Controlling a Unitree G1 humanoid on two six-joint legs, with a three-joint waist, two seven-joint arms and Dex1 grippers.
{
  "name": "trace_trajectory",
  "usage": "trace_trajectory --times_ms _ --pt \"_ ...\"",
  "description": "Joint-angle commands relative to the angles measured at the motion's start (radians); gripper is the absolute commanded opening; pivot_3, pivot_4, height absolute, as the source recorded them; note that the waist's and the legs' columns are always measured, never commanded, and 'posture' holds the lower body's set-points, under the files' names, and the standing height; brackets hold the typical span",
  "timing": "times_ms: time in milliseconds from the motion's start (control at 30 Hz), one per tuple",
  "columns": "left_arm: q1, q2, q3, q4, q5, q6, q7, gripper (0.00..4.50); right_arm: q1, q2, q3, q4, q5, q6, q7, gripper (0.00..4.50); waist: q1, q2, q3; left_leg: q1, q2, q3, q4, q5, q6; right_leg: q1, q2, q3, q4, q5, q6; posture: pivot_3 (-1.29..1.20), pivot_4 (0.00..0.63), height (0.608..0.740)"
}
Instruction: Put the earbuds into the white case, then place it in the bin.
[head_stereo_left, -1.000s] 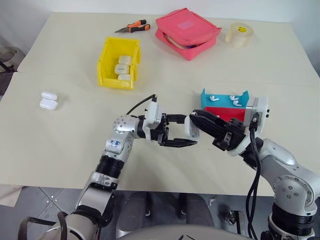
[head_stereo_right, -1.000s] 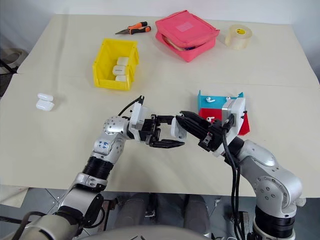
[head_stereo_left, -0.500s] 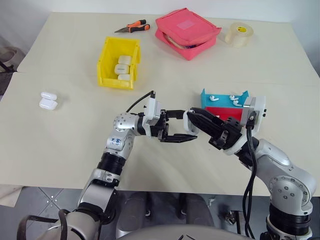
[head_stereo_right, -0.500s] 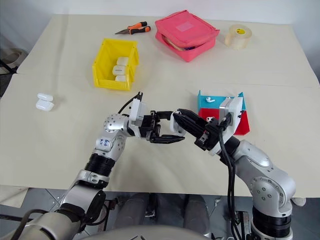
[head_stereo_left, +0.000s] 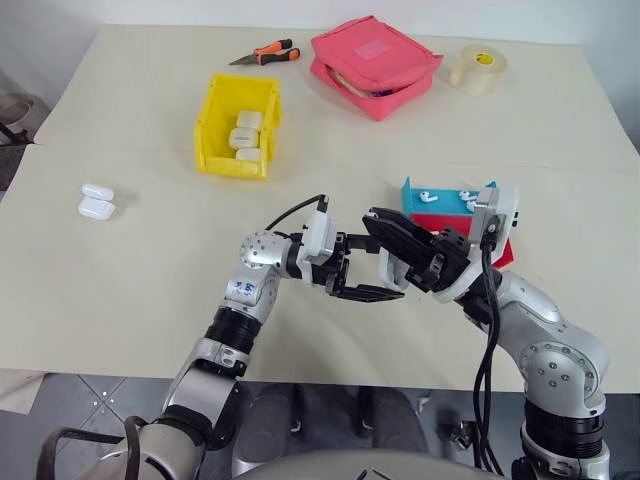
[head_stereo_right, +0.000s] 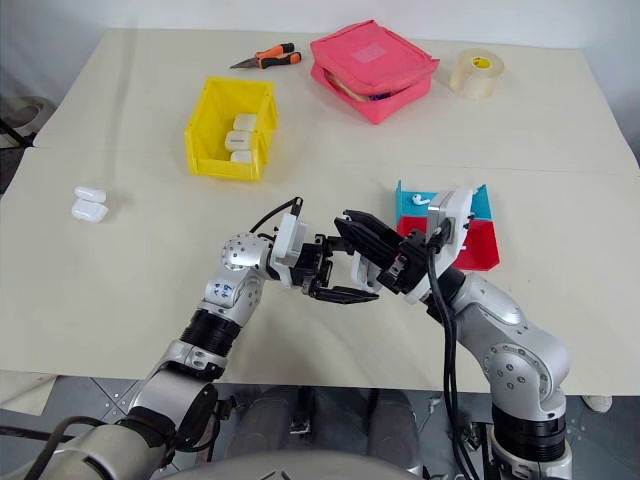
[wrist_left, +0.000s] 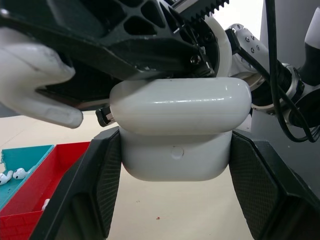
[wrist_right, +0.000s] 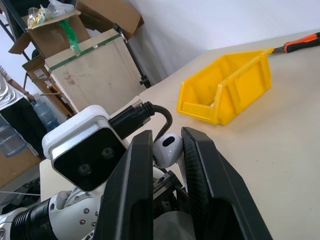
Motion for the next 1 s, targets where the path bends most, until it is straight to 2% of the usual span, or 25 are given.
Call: trace_trajectory --times_ms 33,233,433,833,1000 --pt "-0.019 -0.016 0.002 -0.047 -0.015 -0.015 0.004 2.79 0.024 -0.009 0.024 -0.002 -0.009 -0.009 0.015 0.5 0.001 0.0 0.0 0.0 0.0 0.0 0.0 0.0 0.0 0.0 0.0 0.0 0.0 0.0 0.0 0.0 0.15 0.74" --pt "-0.027 -0.008 0.027 -0.033 -0.02 -0.007 0.03 2.79 0.029 -0.041 -0.006 -0.036 0.016 -0.017 0.002 0.5 0.001 0.0 0.0 0.0 0.0 0.0 0.0 0.0 0.0 0.0 0.0 0.0 0.0 0.0 0.0 0.0 0.15 0.74" --pt "-0.041 -0.001 0.052 0.022 -0.015 -0.016 0.032 2.79 -0.027 -0.07 -0.029 -0.078 0.065 -0.009 -0.043 0.5 0.001 0.0 0.0 0.0 0.0 0.0 0.0 0.0 0.0 0.0 0.0 0.0 0.0 0.0 0.0 0.0 0.15 0.74" --pt "-0.082 -0.005 0.091 0.151 -0.007 -0.052 0.022 2.79 -0.071 -0.077 -0.033 -0.109 0.124 -0.017 -0.113 0.5 0.001 0.0 0.0 0.0 0.0 0.0 -0.001 0.0 0.0 0.0 0.0 0.0 -0.001 0.0 0.0 0.0 0.15 0.74" --pt "-0.096 -0.01 0.099 0.176 -0.009 -0.07 0.019 2.79 -0.042 -0.068 -0.033 -0.107 0.127 -0.03 -0.122 0.5 0.001 0.0 0.0 0.0 0.0 0.0 -0.001 0.0 0.0 0.0 0.0 0.0 -0.001 0.0 0.0 0.0 0.15 0.74"
